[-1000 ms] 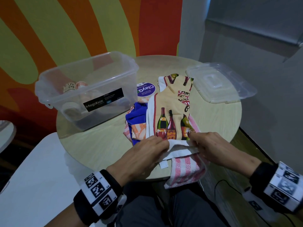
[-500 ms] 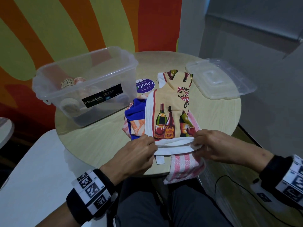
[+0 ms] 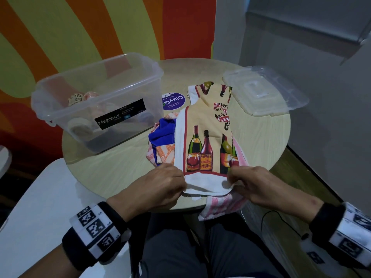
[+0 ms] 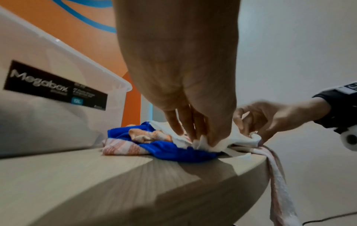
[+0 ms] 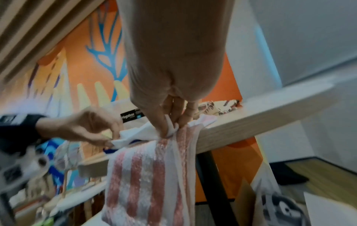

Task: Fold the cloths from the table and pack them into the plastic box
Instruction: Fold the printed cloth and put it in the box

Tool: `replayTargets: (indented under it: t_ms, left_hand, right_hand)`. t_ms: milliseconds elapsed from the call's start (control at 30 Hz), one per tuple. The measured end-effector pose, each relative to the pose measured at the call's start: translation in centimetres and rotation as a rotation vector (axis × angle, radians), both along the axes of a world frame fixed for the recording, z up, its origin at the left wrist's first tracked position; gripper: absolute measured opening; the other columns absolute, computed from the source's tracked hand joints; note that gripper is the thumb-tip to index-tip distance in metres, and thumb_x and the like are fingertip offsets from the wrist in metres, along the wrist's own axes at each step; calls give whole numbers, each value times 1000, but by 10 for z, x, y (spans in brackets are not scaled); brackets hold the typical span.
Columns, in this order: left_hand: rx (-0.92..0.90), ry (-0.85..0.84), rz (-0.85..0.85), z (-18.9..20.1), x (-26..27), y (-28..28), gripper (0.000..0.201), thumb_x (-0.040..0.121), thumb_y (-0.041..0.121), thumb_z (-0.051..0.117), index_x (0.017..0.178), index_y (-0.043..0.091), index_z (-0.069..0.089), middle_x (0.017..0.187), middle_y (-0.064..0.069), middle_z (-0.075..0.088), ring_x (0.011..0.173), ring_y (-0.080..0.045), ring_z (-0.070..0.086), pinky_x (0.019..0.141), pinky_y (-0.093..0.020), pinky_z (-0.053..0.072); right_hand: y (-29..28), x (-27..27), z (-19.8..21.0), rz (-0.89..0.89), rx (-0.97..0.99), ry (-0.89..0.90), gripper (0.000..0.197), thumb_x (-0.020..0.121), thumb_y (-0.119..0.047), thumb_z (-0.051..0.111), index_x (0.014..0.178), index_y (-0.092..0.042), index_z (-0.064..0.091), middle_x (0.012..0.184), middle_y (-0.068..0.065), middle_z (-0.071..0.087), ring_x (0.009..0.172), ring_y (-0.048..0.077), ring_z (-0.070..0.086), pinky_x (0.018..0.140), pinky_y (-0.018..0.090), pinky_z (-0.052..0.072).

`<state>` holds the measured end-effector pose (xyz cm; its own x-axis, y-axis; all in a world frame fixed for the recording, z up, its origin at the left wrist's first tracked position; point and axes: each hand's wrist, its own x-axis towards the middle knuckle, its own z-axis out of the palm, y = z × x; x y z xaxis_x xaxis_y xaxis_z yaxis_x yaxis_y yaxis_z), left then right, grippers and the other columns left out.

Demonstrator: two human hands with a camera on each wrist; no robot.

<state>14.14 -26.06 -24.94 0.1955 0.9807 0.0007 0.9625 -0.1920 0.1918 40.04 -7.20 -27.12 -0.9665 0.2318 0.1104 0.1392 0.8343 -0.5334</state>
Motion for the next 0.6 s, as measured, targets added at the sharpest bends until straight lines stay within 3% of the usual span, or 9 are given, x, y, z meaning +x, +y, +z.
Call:
replayTargets:
  t_ms: [67, 167, 267, 400, 500, 600]
  left_hand:
    - [-34, -102, 81, -1, -5, 1, 23, 103, 34, 51, 104, 21, 70, 102, 6, 69, 88, -4, 57, 83, -27, 52]
    - [-58, -191, 202, -1, -11, 7, 19, 103, 36, 57, 114, 24, 67, 112, 11, 68, 97, -1, 58, 85, -23, 52]
    - [-71, -216, 268, 1, -9, 15, 14, 103, 33, 56, 112, 26, 64, 111, 12, 66, 99, -4, 59, 84, -26, 52]
    - [-73, -226, 312, -2, -10, 19, 5, 104, 27, 55, 106, 27, 59, 111, 12, 64, 99, -4, 56, 82, -23, 49]
    - [-68, -227, 312, -5, -9, 21, 8, 104, 21, 53, 102, 28, 55, 109, 8, 60, 97, -7, 54, 82, -25, 48]
    - [-78, -152, 290, -8, -3, 21, 9, 106, 23, 51, 113, 24, 56, 117, 2, 55, 104, -14, 53, 87, -34, 53]
  right_hand:
    - [4, 1, 1, -104, -197, 7, 28, 89, -6, 74, 106, -23, 61, 97, -17, 71, 94, 1, 69, 75, 22, 55]
    - [13, 3, 7, -242, -414, -26, 19, 86, -8, 79, 98, -22, 74, 94, -7, 77, 92, 6, 72, 79, 31, 60]
    - [19, 3, 7, -303, -536, -28, 12, 88, -8, 78, 95, -18, 78, 89, 5, 78, 87, 27, 73, 76, 37, 58]
    - [20, -1, 6, -336, -568, -11, 5, 89, -9, 76, 92, -13, 77, 81, 12, 76, 77, 37, 71, 64, 31, 54]
    - [21, -6, 8, -334, -565, -19, 5, 89, -8, 76, 89, -10, 72, 73, 15, 72, 61, 27, 64, 59, 33, 51]
    - [21, -10, 8, -347, -488, -37, 13, 89, -8, 75, 89, -16, 65, 73, 15, 70, 61, 16, 58, 59, 34, 46]
